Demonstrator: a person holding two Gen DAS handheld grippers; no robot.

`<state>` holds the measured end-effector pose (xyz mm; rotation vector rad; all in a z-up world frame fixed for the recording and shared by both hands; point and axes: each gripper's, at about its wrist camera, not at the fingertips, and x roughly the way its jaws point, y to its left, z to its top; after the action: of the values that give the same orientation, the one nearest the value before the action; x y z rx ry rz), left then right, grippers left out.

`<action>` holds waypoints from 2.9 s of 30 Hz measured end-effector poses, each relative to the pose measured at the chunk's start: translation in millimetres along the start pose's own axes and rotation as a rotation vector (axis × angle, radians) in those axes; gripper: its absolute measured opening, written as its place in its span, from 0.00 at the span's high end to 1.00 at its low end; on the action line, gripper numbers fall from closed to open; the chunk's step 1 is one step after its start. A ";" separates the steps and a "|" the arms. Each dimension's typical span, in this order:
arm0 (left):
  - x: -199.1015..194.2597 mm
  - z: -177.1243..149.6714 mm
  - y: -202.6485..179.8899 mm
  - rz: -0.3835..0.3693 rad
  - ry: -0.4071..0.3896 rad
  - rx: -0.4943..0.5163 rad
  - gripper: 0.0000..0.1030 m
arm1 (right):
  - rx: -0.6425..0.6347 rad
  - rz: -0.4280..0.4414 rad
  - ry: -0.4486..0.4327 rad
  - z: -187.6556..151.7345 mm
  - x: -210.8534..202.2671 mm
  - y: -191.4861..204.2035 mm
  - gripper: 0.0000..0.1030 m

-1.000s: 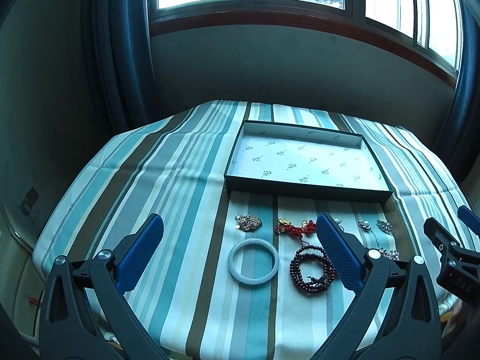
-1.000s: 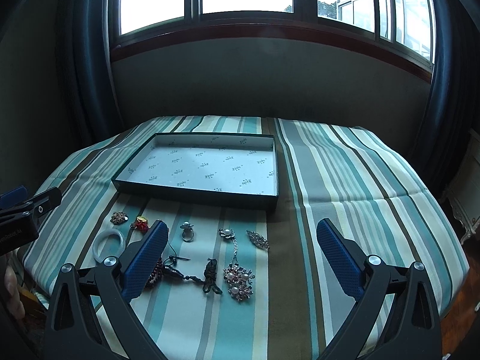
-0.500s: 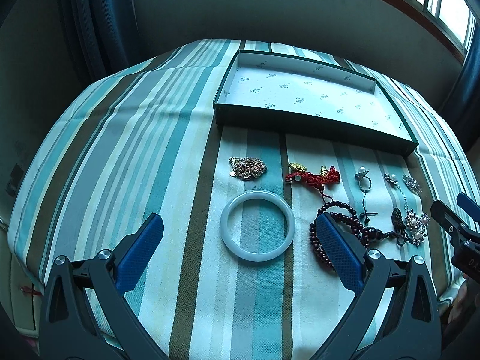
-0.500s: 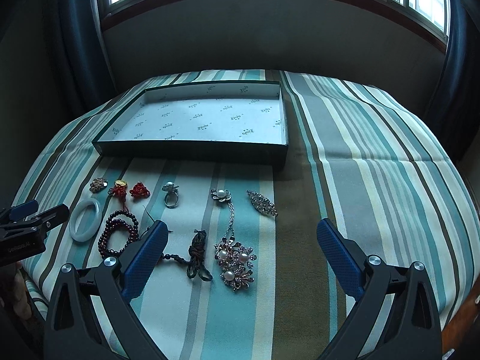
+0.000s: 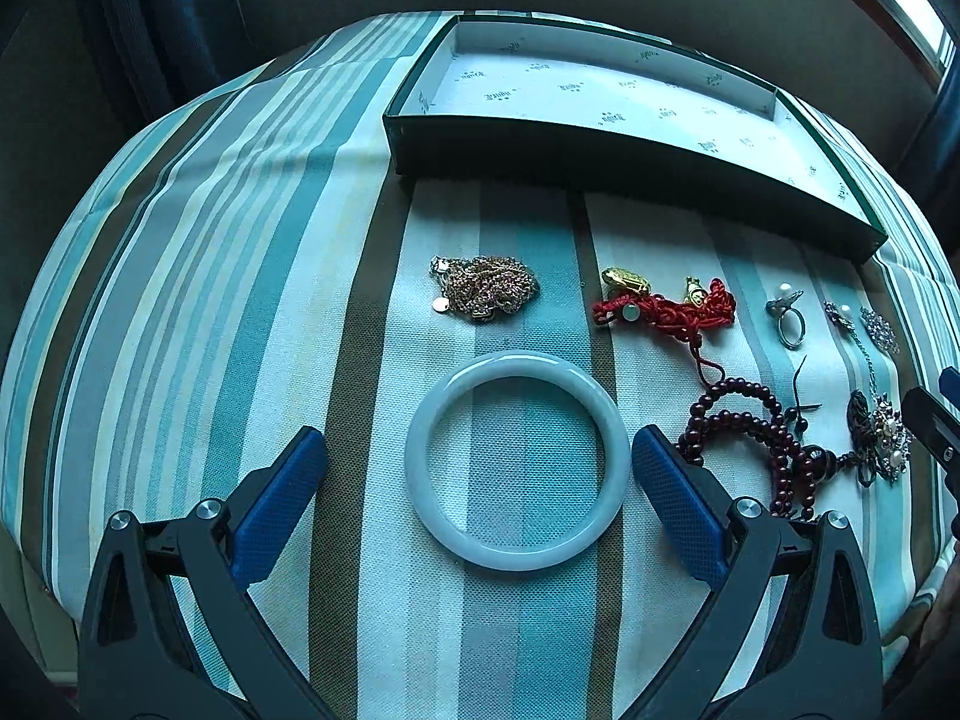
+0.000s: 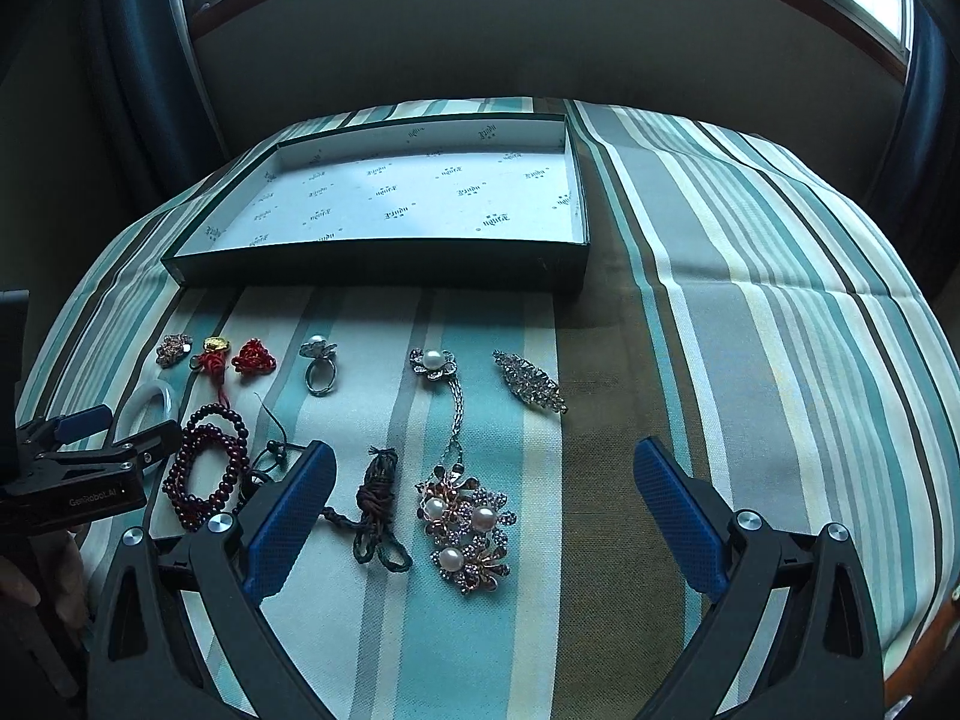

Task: Organize jewelry
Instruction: 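Lower the left gripper around the white jade bangle and close, then lift the bangle with the left gripper while the right gripper grasps the pearl flower brooch, then carry the bangle with the left gripper while the right gripper carries the brooch over the box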

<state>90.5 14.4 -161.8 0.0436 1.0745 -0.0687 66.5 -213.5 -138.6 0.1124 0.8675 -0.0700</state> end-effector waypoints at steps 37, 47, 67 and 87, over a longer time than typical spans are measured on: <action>-17.0 1.2 5.8 -0.008 -0.062 0.037 0.31 | 0.003 0.078 0.094 -17.5 8.0 -13.0 0.53; -18.6 1.2 4.9 -0.007 -0.067 0.039 0.31 | -0.045 0.115 0.105 -21.1 5.1 -5.0 0.77; -33.0 2.3 0.6 -0.007 -0.100 0.049 0.31 | -0.020 0.118 0.010 -12.3 -27.2 -10.7 0.78; -50.8 7.5 -4.4 -0.016 -0.142 0.058 0.31 | -0.011 0.130 -0.105 4.6 -59.5 -9.7 0.78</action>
<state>72.7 11.3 -113.6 0.0816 0.9309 -0.1156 30.6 -222.7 -90.8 0.1534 0.7537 0.0501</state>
